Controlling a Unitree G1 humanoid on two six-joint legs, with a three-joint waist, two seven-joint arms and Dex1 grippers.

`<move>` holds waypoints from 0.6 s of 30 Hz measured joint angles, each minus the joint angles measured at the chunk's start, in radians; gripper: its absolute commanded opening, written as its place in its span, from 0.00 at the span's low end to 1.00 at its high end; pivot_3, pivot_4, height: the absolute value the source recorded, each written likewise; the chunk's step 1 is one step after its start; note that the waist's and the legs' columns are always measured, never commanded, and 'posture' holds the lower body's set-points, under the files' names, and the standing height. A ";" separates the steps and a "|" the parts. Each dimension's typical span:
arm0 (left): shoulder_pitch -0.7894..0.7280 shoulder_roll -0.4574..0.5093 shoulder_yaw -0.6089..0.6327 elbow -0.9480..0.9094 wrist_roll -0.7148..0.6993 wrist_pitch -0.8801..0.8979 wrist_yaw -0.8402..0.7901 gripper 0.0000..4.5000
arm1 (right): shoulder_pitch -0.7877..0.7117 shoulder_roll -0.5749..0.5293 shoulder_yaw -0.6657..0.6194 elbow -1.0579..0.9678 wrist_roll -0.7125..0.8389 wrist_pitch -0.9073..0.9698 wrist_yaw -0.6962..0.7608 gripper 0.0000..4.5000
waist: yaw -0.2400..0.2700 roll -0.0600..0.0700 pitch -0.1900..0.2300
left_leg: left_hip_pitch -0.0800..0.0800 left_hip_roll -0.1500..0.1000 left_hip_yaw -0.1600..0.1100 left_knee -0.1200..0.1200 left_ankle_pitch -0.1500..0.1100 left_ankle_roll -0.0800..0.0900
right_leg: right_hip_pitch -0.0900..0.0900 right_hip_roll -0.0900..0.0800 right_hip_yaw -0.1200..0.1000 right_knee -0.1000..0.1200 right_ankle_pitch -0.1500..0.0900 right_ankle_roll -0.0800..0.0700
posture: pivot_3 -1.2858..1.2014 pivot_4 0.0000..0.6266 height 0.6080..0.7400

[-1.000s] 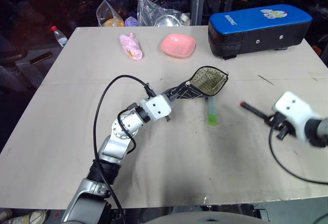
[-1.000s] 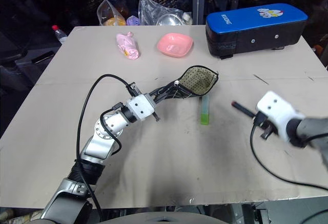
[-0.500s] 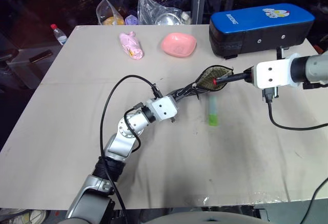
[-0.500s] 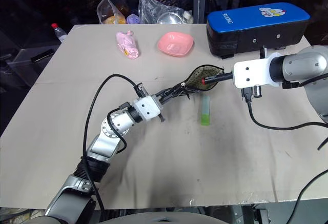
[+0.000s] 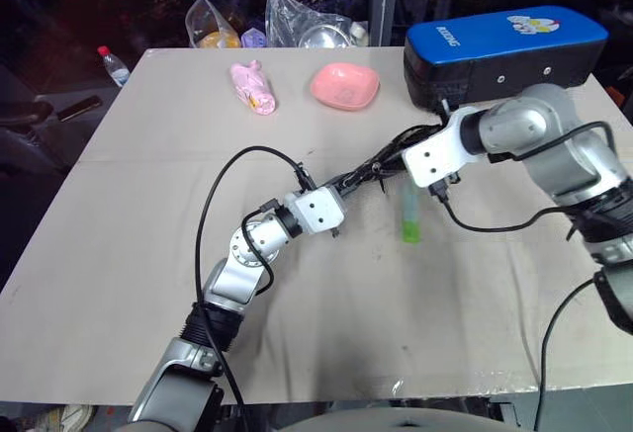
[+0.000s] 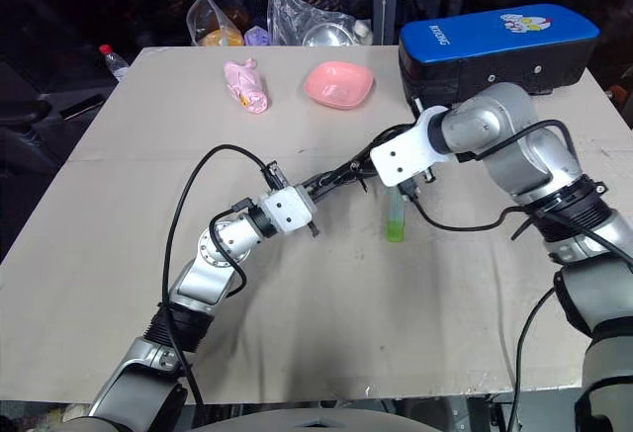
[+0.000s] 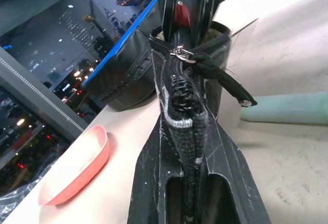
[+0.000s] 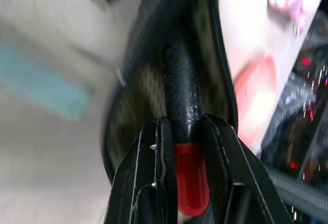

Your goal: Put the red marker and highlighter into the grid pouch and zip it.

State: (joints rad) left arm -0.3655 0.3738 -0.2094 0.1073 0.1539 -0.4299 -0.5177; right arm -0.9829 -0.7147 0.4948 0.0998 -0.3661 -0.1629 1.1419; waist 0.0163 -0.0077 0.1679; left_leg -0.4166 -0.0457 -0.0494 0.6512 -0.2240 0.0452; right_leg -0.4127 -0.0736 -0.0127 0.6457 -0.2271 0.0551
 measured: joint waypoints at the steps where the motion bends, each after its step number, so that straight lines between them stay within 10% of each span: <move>1: 0.002 -0.002 0.000 0.000 0.000 0.001 0.000 0.00 | 0.012 0.019 0.000 0.002 0.000 -0.006 -0.010 0.05 | -0.002 0.000 0.000 | 0.000 0.000 0.000 0.000 0.000 0.000 | 0.000 0.000 0.000 0.000 0.000 0.000 | 0.52 0.24 0.96; 10: 0.006 -0.009 0.002 0.000 0.000 0.005 0.001 0.00 | 0.024 0.041 -0.042 0.040 0.044 -0.006 -0.025 0.81 | -0.002 0.000 0.000 | 0.000 0.000 0.000 0.000 0.000 0.000 | 0.000 0.000 0.000 0.002 0.000 0.001 | 0.52 0.24 0.96; 18: 0.021 -0.005 0.008 -0.009 -0.001 0.010 0.002 0.00 | 0.170 -0.115 -0.367 -0.372 0.438 0.722 0.136 0.81 | -0.002 0.000 0.000 | 0.000 0.000 -0.003 -0.001 -0.003 0.004 | 0.000 -0.006 0.001 0.001 0.000 0.000 | 0.52 0.24 0.96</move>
State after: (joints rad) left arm -0.3441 0.3686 -0.2014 0.0984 0.1533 -0.4195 -0.5159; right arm -0.8128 -0.8300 0.1277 -0.2726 0.0720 0.5588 1.2782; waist 0.0142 -0.0073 0.1676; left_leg -0.4171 -0.0456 -0.0528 0.6503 -0.2266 0.0492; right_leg -0.4124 -0.0798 -0.0119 0.6465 -0.2267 0.0552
